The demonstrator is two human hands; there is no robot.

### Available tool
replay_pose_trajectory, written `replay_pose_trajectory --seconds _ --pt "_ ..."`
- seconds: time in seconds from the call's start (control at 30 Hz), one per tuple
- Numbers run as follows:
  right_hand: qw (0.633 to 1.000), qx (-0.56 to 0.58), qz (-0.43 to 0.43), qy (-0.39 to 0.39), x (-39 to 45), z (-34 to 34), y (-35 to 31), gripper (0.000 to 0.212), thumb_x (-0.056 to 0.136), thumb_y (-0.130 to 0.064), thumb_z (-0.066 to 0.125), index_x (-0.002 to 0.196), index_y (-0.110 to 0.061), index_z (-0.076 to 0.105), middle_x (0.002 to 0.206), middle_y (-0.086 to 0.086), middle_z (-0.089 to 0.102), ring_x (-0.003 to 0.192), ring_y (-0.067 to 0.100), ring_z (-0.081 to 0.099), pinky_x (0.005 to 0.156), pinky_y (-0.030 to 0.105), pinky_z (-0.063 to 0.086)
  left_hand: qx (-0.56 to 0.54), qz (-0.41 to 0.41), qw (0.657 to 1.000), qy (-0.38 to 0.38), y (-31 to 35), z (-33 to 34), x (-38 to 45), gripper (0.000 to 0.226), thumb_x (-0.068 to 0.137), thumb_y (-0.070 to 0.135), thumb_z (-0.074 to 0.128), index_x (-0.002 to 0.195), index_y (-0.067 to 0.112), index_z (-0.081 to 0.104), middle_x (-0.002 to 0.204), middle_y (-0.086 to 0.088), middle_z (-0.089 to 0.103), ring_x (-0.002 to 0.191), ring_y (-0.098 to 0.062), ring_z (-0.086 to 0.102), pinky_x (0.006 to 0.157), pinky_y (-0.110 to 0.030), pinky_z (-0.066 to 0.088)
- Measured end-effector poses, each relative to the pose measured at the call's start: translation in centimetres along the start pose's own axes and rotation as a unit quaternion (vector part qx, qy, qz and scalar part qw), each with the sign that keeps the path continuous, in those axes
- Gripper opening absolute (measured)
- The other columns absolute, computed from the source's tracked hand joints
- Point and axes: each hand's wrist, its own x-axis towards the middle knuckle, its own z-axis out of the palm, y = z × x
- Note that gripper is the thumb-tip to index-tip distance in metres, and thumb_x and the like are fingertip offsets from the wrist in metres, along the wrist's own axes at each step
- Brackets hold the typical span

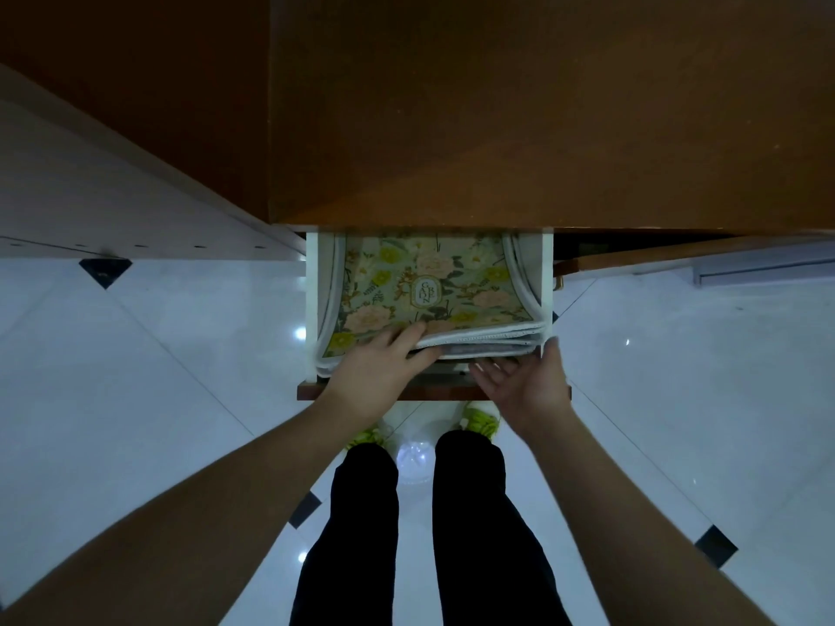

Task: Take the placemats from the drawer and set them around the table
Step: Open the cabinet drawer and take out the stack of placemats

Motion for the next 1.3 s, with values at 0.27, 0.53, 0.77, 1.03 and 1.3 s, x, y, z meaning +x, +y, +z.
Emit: replay_pose_trajectory --seconds 0.27,0.53,0.77,1.03,1.3 --pt "0.985 -0.082 0.154 -0.009 -1.6 0.4 -6.4 0.077 0.090 -0.069 0.046 0.123 -0.001 0.059 0.114 0.028 0.068 0.110 0.040 0.060 0.081 0.052 0.056 0.009 0.088 0.995 0.038 0.7 -1.6 -2.6 0.077 0.078 -0.001 0.032 0.148 0.031 0.033 0.129 -0.012 0.064 0.086 -0.032 0.067 0.048 -0.034 0.051" --pt "0.924 -0.338 0.176 -0.010 -2.3 0.1 -5.1 0.035 0.093 -0.019 0.063 0.125 -0.006 0.059 0.094 0.014 0.076 0.073 0.026 0.075 0.055 0.033 0.059 -0.015 0.094 0.993 0.068 2.3 -1.1 -5.6 0.075 0.076 -0.003 0.037 0.148 0.018 0.042 0.142 -0.006 0.058 0.106 -0.033 0.069 0.055 -0.039 0.059" --pt "0.952 -0.272 0.139 0.013 -3.4 -3.3 -2.3 0.041 0.092 -0.007 0.062 0.132 -0.005 0.056 0.087 0.014 0.076 0.069 0.026 0.074 0.053 0.034 0.059 -0.071 0.104 0.991 0.049 2.9 -0.4 -7.2 0.072 0.074 0.009 0.070 0.140 0.019 0.045 0.135 -0.004 0.058 0.105 -0.025 0.064 0.073 -0.038 0.058" --pt "0.964 -0.237 0.122 -0.013 -8.1 -5.0 -0.7 0.035 0.095 -0.006 0.056 0.129 -0.008 0.053 0.078 0.012 0.075 0.060 0.024 0.073 0.045 0.029 0.055 -0.364 -0.391 0.843 0.061 -0.6 -3.6 -9.4 0.042 0.103 0.041 0.042 0.135 0.018 0.055 0.137 -0.005 0.053 0.122 -0.024 0.052 0.099 -0.031 0.040" --pt "0.963 -0.236 0.121 -0.052 -11.8 -6.2 0.9 0.056 0.081 -0.008 0.063 0.135 -0.009 0.051 0.101 0.017 0.074 0.077 0.030 0.074 0.055 0.035 0.059 -0.773 -0.537 0.330 -0.078 -1.4 -4.1 -13.1 0.056 0.091 0.056 0.059 0.123 0.011 0.065 0.117 -0.017 0.071 0.105 -0.032 0.067 0.077 -0.042 0.057"
